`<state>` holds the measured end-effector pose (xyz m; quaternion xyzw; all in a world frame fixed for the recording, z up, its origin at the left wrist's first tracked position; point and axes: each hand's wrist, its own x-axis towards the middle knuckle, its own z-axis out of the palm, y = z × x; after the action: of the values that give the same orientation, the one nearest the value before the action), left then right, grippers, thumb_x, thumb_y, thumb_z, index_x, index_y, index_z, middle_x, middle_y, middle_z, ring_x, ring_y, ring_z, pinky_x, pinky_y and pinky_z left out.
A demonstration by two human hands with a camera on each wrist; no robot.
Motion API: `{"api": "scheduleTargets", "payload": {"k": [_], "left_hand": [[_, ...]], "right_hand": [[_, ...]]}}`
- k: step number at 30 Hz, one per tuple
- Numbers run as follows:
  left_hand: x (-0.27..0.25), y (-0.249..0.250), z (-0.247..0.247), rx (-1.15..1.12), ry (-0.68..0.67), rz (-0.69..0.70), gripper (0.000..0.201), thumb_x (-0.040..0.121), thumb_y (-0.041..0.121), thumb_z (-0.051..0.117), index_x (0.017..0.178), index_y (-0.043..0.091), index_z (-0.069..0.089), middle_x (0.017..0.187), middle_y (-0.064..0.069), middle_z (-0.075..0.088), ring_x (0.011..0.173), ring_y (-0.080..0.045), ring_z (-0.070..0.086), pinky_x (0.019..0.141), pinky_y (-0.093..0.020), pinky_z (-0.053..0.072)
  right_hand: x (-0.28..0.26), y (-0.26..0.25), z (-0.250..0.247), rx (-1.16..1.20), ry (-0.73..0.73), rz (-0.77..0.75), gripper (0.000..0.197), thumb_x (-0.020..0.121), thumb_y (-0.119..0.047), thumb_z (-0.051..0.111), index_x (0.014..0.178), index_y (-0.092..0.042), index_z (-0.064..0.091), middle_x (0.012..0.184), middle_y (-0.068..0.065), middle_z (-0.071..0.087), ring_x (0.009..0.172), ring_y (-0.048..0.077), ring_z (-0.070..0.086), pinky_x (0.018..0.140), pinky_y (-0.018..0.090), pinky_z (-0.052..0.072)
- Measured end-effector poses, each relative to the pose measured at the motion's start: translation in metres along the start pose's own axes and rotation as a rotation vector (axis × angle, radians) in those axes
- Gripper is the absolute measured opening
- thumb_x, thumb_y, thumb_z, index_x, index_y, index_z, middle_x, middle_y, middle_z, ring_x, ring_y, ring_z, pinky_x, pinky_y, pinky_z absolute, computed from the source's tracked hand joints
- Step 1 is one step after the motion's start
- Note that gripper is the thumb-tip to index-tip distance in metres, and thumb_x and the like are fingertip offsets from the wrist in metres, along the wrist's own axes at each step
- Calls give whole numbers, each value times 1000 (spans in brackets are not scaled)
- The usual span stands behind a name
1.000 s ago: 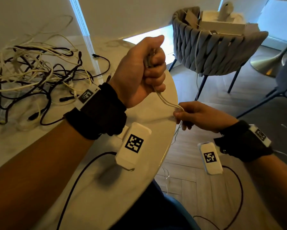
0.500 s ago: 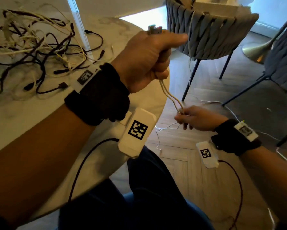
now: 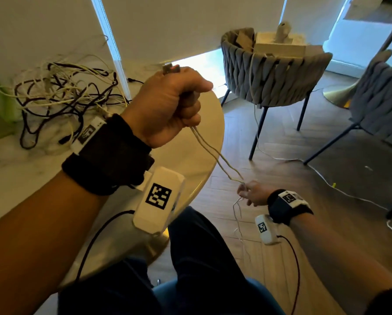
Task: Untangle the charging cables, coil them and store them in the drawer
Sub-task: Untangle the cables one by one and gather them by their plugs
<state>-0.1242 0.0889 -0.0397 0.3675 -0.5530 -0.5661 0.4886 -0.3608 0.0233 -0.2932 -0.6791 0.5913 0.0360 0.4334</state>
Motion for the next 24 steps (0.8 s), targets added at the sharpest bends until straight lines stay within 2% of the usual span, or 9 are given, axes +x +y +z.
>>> {"api": "scheduleTargets", "payload": {"k": [4, 8, 10, 12, 14, 16, 20, 22, 24], "left_hand": [[-8, 0, -13, -34, 18, 42, 44, 79, 10, 55, 42, 24, 36, 45, 6, 20, 40, -11, 19, 47, -25, 25], [-8, -11, -7, -15, -15, 39, 43, 80, 13, 57, 43, 24, 37, 45, 6, 23, 41, -11, 22, 46, -26, 28], [-8, -16, 0, 20, -33, 32, 44, 81, 15, 57, 42, 25, 39, 45, 7, 26, 41, -11, 23, 46, -25, 30], [-7, -19, 4, 7, -49, 31, 45, 82, 14, 56, 42, 25, 39, 45, 7, 26, 41, -11, 23, 45, -25, 29], [-7, -15, 2, -62, -55, 27, 45, 82, 14, 55, 42, 25, 36, 43, 7, 23, 39, -10, 20, 45, -25, 25], [-7, -6, -6, -167, -62, 19, 46, 84, 16, 52, 43, 24, 33, 43, 7, 17, 38, -9, 16, 47, -27, 19], [-11, 12, -27, -282, -6, 36, 46, 88, 21, 51, 49, 23, 27, 48, 4, 10, 42, -11, 11, 48, -26, 20], [-14, 16, -42, -337, 46, 54, 41, 89, 21, 52, 67, 25, 18, 53, 5, 10, 45, -10, 11, 49, -25, 21], [-21, 18, -65, -396, 134, 76, 36, 87, 21, 52, 76, 24, 18, 57, 5, 13, 48, -10, 14, 49, -24, 23]], "right_hand": [[-58, -56, -53, -107, 75, -222, 39, 89, -19, 65, 125, -28, 54, 119, -6, 56, 85, 14, 64, 70, 25, 53], [-137, -131, -77, 54, 43, -573, 54, 78, -44, 66, 128, -39, 48, 117, -10, 58, 80, 15, 66, 71, 30, 57], [-146, -154, -70, 73, -43, -672, 48, 80, -43, 64, 124, -33, 50, 111, -4, 62, 78, 17, 67, 68, 32, 57], [-137, -161, -58, 51, -100, -725, 24, 92, -28, 59, 112, -16, 56, 96, 3, 65, 72, 19, 66, 64, 30, 56], [-123, -154, -52, 42, -179, -688, 12, 97, -17, 54, 100, -6, 57, 87, 8, 66, 70, 22, 65, 64, 31, 56], [-108, -137, -51, 12, -199, -590, 9, 97, -17, 55, 93, -12, 61, 83, 5, 66, 70, 24, 67, 68, 32, 57], [-89, -112, -61, -85, 94, -452, 11, 94, -19, 59, 86, -22, 66, 81, -5, 66, 68, 17, 67, 69, 30, 53], [-90, -121, -72, -251, 178, -419, 10, 91, -23, 64, 93, -32, 65, 94, -13, 65, 73, 6, 62, 71, 23, 45], [-95, -142, -83, -398, 222, -391, 23, 90, -24, 65, 109, -36, 61, 105, -15, 59, 81, 2, 56, 69, 18, 40]]}}
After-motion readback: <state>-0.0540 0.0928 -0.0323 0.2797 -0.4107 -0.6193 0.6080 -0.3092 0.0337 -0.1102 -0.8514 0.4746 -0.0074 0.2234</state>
